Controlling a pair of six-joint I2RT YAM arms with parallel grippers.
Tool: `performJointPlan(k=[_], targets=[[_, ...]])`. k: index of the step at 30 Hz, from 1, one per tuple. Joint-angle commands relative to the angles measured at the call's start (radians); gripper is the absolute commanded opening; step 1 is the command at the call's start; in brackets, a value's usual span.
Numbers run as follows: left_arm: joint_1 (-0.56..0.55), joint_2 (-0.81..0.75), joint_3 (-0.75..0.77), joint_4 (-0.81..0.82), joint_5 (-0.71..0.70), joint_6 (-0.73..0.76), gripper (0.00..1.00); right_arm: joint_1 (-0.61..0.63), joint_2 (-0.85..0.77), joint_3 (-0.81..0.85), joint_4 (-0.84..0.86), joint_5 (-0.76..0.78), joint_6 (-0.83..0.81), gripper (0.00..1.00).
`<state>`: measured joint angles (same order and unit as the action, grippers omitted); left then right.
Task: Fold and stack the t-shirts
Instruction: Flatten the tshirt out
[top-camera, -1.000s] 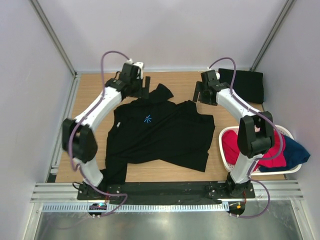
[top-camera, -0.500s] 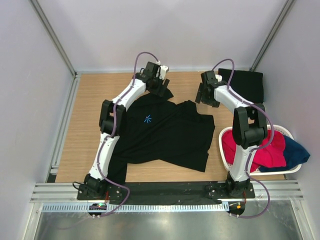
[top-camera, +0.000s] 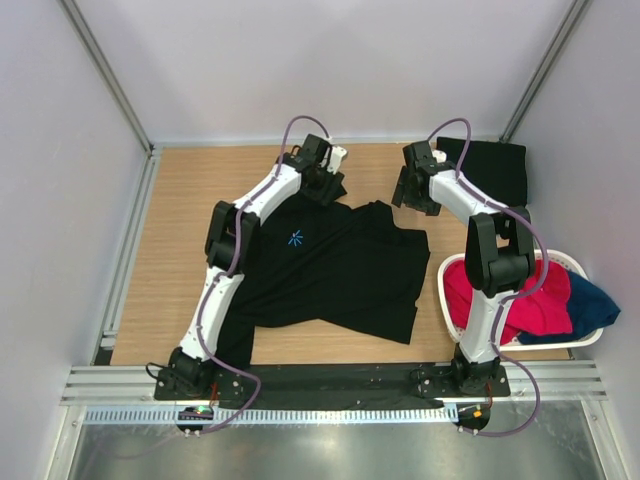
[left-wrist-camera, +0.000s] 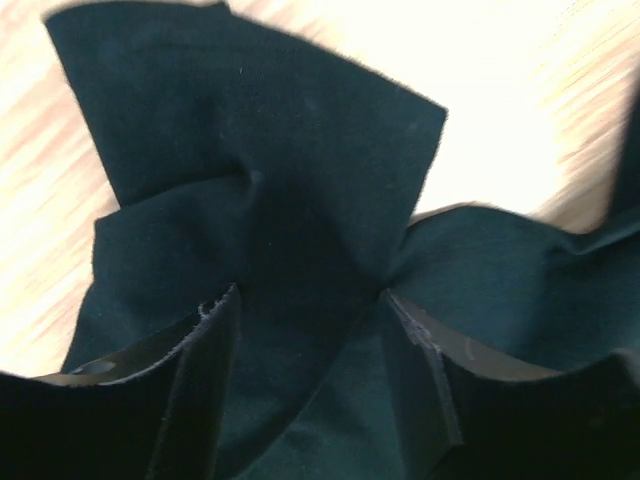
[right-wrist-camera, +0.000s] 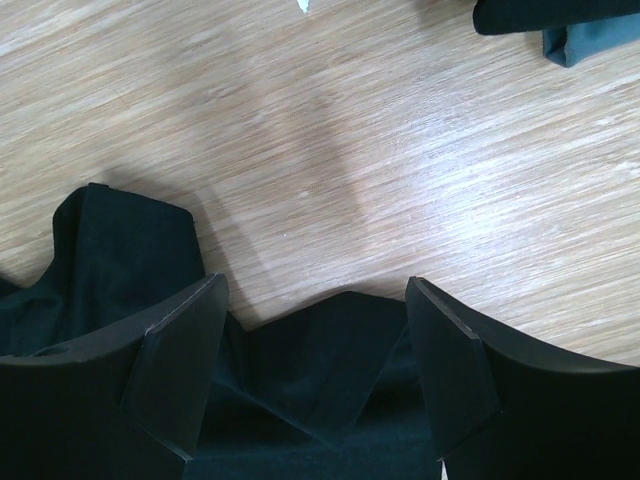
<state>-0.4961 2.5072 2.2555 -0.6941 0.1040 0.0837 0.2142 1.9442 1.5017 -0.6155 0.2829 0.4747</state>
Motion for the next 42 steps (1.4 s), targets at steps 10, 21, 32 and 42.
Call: performJointPlan(k=[10, 21, 32, 42], targets=[[0.005, 0.013, 0.001, -0.028, -0.05, -0.005, 0.11, -0.003, -0.002, -0.012, 0.02, 0.022, 0.044, 0.78], [0.181, -0.33, -0.241, 0.235, 0.08, -0.346, 0.02, -0.001, -0.028, -0.095, 0.062, -0.028, 0.051, 0.78], [0.448, -0.364, -0.409, 0.346, 0.175, -0.49, 0.06, 0.025, -0.03, -0.212, 0.135, -0.05, 0.08, 0.76], [0.485, -0.369, -0.424, 0.266, 0.183, -0.415, 0.64, 0.119, -0.018, -0.114, 0.096, -0.034, 0.055, 0.76]])
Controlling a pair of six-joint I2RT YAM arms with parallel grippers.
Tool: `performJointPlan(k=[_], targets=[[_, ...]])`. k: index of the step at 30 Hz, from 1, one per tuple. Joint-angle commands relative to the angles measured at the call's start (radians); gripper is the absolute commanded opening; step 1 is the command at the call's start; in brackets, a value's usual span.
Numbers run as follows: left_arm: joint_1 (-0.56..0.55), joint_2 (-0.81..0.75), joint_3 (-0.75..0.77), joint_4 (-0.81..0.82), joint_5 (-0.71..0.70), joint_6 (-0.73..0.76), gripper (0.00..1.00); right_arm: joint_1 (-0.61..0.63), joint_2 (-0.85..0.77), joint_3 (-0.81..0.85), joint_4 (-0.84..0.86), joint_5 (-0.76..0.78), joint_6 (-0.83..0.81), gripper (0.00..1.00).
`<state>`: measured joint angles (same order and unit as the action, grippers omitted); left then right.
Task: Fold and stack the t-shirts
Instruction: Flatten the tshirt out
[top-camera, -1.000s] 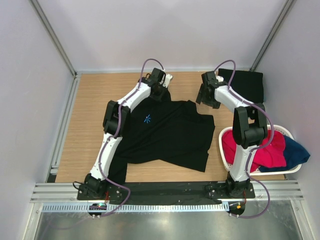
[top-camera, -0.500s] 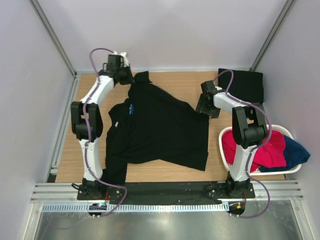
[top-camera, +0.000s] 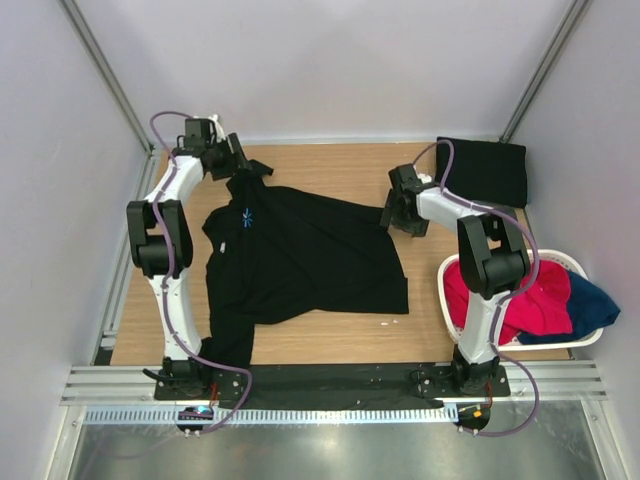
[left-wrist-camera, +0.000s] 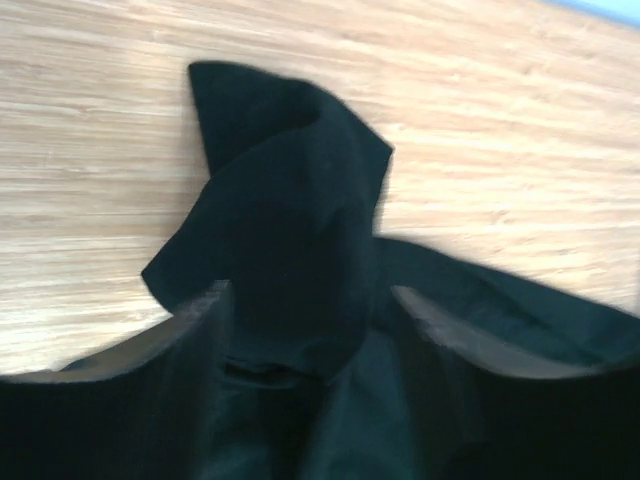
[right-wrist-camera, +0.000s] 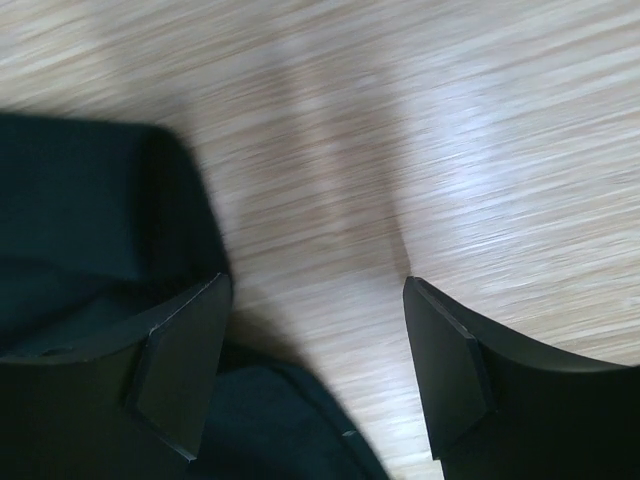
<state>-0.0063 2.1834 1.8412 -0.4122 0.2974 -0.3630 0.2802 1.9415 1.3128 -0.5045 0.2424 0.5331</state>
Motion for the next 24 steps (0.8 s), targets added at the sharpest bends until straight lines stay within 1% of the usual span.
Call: performJointPlan(k=[1, 2, 4, 5, 6, 9, 11, 12, 13, 16, 21, 22, 24], targets=[[-0.004, -0.062, -0.031, -0.028, -0.021, 0.036, 0.73, 0.068, -0.013, 0.098, -0.02, 0.009, -0.024, 0.76], [-0.004, -0.08, -0.046, -0.055, -0.043, 0.042, 0.75, 0.104, -0.01, 0.124, -0.037, 0.009, -0.039, 0.75], [-0.004, -0.164, -0.098, -0.072, -0.085, 0.055, 0.77, 0.138, 0.003, 0.201, -0.055, 0.008, -0.074, 0.75], [-0.004, -0.195, -0.161, -0.085, -0.137, 0.058, 0.77, 0.152, 0.01, 0.222, -0.069, 0.003, -0.079, 0.76], [-0.004, -0.259, -0.195, -0.097, -0.174, 0.061, 0.78, 0.18, 0.016, 0.258, -0.075, -0.003, -0.082, 0.75], [0.002, -0.333, -0.315, -0.158, -0.259, 0.058, 0.79, 0.226, 0.027, 0.281, -0.097, -0.009, -0.082, 0.76], [0.002, -0.392, -0.377, -0.166, -0.259, 0.042, 0.77, 0.241, 0.03, 0.267, -0.074, -0.014, -0.091, 0.76], [0.002, -0.404, -0.435, -0.159, -0.262, 0.036, 0.77, 0.244, 0.037, 0.25, -0.063, -0.02, -0.094, 0.75], [0.031, -0.419, -0.46, -0.154, -0.264, 0.029, 0.75, 0.244, 0.046, 0.249, -0.065, -0.025, -0.093, 0.76], [0.032, -0.419, -0.513, -0.158, -0.264, 0.003, 0.7, 0.246, 0.091, 0.255, -0.083, -0.026, -0.093, 0.75], [0.029, -0.413, -0.599, -0.09, -0.173, -0.083, 0.61, 0.246, 0.12, 0.203, -0.077, -0.019, -0.073, 0.68], [0.026, -0.413, -0.617, -0.079, -0.155, -0.089, 0.57, 0.246, 0.117, 0.194, -0.078, -0.014, -0.068, 0.67], [0.016, -0.413, -0.626, -0.071, -0.159, -0.09, 0.56, 0.246, 0.105, 0.143, -0.063, -0.017, -0.056, 0.64]])
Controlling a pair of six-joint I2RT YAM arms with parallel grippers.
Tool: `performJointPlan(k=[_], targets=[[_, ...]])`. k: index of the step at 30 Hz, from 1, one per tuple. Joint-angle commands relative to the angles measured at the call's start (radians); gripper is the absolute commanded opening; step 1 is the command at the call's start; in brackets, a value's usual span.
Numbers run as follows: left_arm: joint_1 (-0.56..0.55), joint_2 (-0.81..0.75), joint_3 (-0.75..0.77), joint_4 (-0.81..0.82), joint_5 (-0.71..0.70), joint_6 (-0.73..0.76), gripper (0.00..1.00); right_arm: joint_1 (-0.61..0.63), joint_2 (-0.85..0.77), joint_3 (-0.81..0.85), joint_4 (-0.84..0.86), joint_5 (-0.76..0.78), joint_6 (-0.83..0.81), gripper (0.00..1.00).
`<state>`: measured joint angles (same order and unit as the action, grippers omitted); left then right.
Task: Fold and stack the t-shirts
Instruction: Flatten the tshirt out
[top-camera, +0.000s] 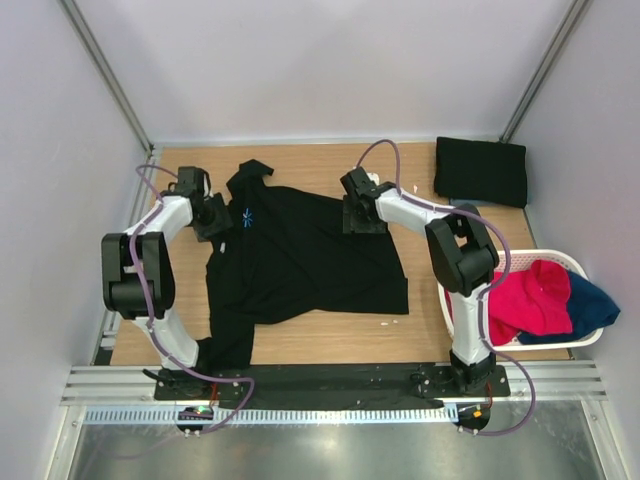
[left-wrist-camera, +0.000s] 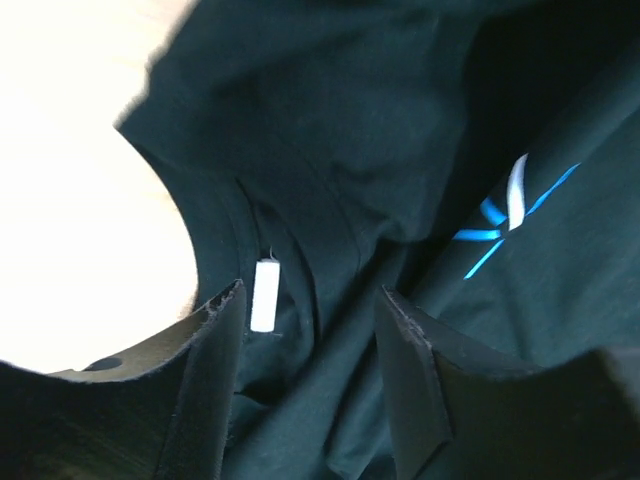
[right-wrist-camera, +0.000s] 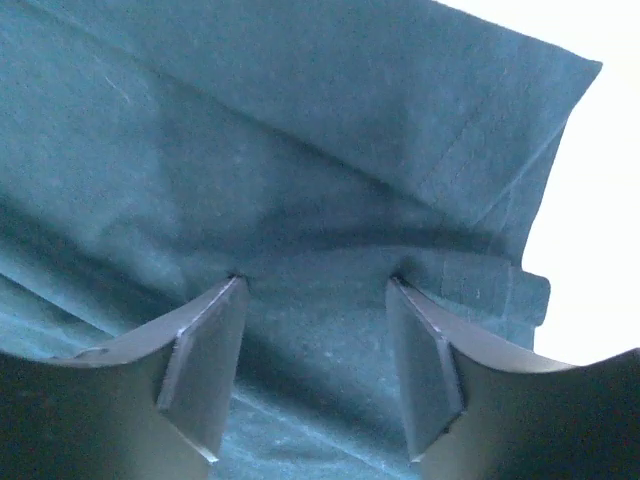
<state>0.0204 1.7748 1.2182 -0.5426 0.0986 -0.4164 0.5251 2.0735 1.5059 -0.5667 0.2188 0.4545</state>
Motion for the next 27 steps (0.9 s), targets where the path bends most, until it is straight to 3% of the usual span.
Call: performJointPlan(k=[1, 8, 18, 23, 27], targets=[[-0.04, -0.006, -0.015, 0.062, 0.023, -0.033, 0.54, 0.001, -0.041, -0.07, 0.007, 0.001, 0.026, 0.62], [-0.097, -0.009, -0.095, 0.044, -0.056, -0.048, 0.44, 0.006, -0.147, -0.251, 0.007, -0.004, 0.067, 0.45], [-0.175, -0.156, -0.279, -0.089, -0.155, -0.157, 0.38, 0.033, -0.401, -0.556, -0.074, -0.035, 0.15, 0.4], [-0.22, -0.232, -0.279, -0.2, -0.186, -0.205, 0.38, 0.035, -0.44, -0.532, -0.159, 0.023, 0.153, 0.44], [-0.221, -0.291, -0.275, -0.241, -0.207, -0.214, 0.38, 0.032, -0.391, -0.312, -0.251, 0.117, 0.147, 0.54]])
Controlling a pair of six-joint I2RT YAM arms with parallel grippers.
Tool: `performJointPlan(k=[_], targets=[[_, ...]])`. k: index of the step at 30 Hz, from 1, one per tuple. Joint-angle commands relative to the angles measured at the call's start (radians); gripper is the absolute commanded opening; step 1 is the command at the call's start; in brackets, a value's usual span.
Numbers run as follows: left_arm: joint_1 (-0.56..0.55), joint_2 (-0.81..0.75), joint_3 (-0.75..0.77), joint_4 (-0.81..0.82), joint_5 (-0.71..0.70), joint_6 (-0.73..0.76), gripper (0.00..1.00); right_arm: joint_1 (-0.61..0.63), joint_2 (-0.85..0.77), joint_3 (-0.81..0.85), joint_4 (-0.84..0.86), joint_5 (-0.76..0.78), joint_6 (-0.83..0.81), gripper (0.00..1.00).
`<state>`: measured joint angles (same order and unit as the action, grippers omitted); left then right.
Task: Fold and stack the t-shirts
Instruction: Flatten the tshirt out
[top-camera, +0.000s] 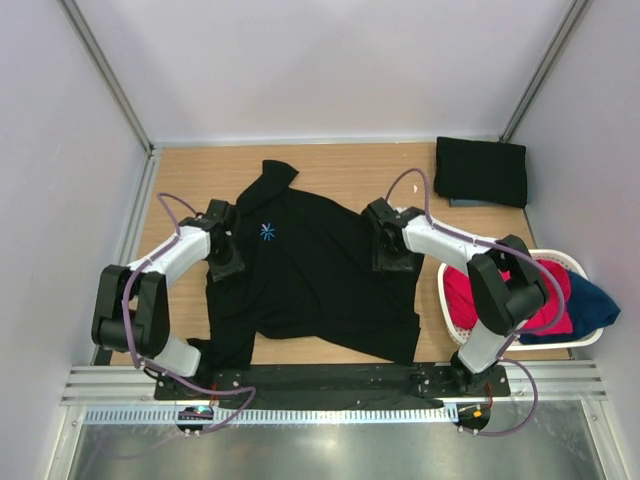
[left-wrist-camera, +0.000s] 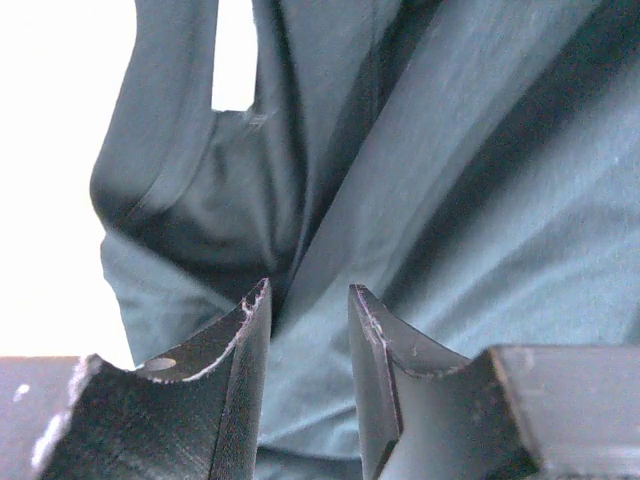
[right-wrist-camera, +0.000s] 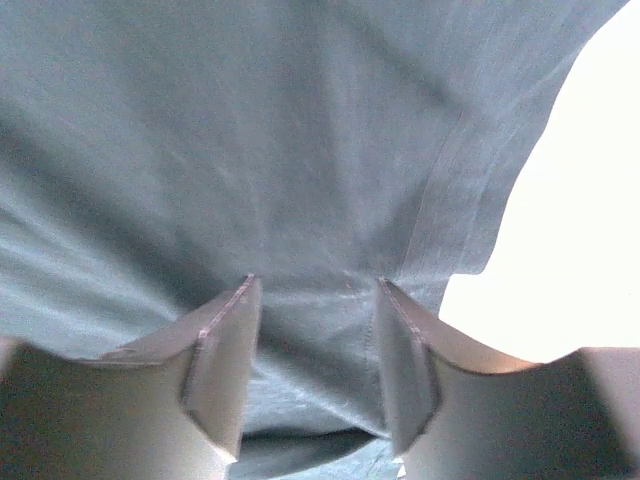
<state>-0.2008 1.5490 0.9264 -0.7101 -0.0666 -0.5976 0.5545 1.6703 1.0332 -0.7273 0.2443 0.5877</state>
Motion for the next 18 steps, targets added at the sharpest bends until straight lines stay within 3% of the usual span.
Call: performJointPlan(k=[1, 3, 8, 13, 18], targets=[[0.0, -0.076, 0.02, -0.092, -0.05, -0.031, 0.37, 0.001, 0.028, 0.201, -0.102, 0.104, 0.009, 0.57], [0.001, -0.096, 0.046, -0.098, -0.062, -0.021, 0.38, -0.005, 0.065, 0.305, -0.124, 0.116, 0.008, 0.59], [0.001, -0.099, 0.179, -0.071, -0.105, 0.096, 0.41, -0.039, 0.121, 0.389, -0.107, 0.145, -0.011, 0.61], [0.006, -0.012, 0.336, -0.058, -0.059, 0.163, 0.42, -0.093, 0.131, 0.321, -0.064, 0.179, -0.052, 0.61], [0.006, 0.025, 0.351, -0.04, 0.001, 0.157, 0.43, -0.145, 0.129, 0.249, -0.067, 0.174, -0.06, 0.59]])
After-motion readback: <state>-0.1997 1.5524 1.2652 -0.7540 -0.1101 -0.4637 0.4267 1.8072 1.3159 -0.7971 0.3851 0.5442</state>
